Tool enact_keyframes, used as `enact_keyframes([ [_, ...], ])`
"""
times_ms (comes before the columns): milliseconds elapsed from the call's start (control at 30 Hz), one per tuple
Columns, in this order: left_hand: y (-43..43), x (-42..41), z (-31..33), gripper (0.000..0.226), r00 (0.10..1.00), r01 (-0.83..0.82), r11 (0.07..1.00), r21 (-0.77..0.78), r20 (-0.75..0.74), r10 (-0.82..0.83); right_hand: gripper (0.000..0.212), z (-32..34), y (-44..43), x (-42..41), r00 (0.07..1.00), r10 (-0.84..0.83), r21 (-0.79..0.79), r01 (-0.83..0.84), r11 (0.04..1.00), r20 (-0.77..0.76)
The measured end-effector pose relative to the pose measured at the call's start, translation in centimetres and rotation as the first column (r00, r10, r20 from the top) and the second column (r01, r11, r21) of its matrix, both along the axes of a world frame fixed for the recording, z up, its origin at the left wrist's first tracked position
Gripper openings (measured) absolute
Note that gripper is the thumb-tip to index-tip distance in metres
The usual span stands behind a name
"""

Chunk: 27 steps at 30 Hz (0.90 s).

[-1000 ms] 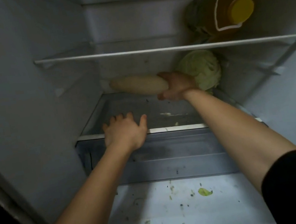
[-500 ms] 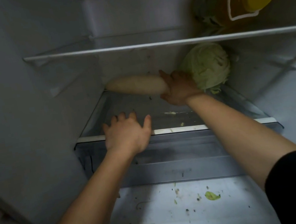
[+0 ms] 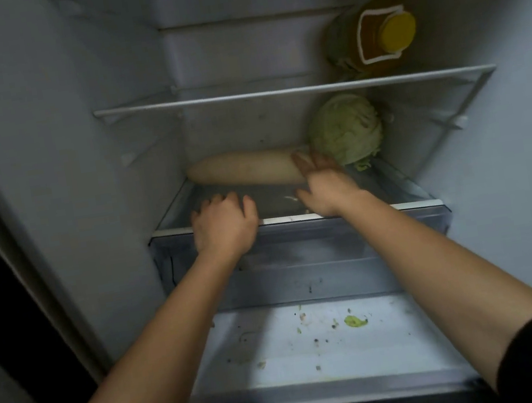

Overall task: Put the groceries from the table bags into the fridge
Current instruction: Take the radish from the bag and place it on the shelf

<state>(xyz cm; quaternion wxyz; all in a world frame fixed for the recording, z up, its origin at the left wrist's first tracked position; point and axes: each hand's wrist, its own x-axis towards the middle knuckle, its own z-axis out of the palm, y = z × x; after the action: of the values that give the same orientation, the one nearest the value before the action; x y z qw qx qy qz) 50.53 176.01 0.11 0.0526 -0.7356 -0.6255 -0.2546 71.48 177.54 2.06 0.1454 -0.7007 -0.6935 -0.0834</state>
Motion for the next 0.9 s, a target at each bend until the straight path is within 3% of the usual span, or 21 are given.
enact_keyframes([
  [133,-1.4,-0.5,-0.1,0.049,1.0,0.007,1.0,0.0,0.009,-0.007,0.069,-0.1,-4.2,-0.1,0.995,-0.003,-0.022,0.001,1.0,-0.105],
  [267,-3.5,-0.8,-0.8,0.048,0.995,0.03,0.995,-0.097,-0.089,-0.039,0.065,-0.9,-7.8,0.7,0.989,0.018,-0.076,-0.029,0.997,-0.147],
  [500,-6.4,-1.5,-1.3,0.053,0.984,0.055,0.982,-0.179,-0.156,-0.084,0.066,-1.1,-11.1,1.2,0.975,0.053,-0.034,-0.062,0.998,-0.218],
  [733,-6.4,-1.7,-2.0,0.055,0.983,0.082,0.986,-0.148,-0.15,-0.104,0.063,-1.5,-9.1,0.2,0.99,0.004,-0.024,-0.007,1.0,-0.14],
  [900,-6.3,-2.3,-2.6,0.056,0.981,0.112,0.985,-0.128,-0.146,-0.131,0.052,-3.6,-9.6,-1.1,0.999,-0.027,0.146,0.033,0.989,-0.038],
])
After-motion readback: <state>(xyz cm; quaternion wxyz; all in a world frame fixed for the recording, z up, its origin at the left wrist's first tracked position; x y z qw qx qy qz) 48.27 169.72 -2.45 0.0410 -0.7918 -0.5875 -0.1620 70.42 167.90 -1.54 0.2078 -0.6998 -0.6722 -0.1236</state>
